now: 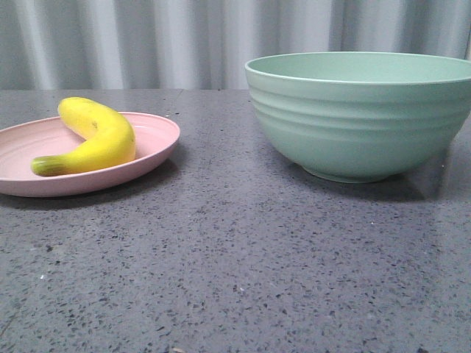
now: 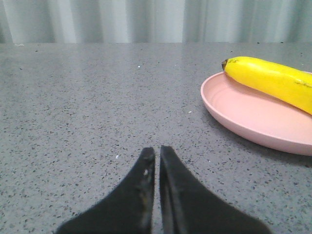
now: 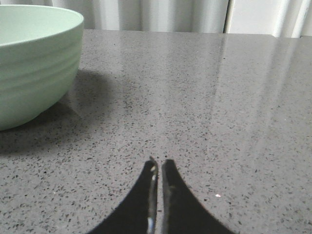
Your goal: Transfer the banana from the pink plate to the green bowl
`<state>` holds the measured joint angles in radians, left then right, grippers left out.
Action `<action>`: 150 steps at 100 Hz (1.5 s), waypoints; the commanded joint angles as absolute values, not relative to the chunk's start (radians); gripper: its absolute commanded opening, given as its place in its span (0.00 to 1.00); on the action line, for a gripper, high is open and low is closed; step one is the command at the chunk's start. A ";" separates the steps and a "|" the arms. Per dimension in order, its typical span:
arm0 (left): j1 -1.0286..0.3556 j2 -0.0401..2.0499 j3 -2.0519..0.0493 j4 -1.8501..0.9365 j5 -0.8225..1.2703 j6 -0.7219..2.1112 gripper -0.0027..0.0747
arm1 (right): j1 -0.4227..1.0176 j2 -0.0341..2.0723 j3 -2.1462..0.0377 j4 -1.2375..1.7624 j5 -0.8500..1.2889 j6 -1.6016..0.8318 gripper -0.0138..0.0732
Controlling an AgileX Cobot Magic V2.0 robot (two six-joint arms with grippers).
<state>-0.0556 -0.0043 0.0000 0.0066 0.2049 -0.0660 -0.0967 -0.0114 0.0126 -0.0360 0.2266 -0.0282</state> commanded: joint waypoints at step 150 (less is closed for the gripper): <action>-0.053 -0.032 0.011 0.000 0.111 -0.066 0.01 | -0.098 -0.032 0.031 -0.043 0.076 -0.032 0.09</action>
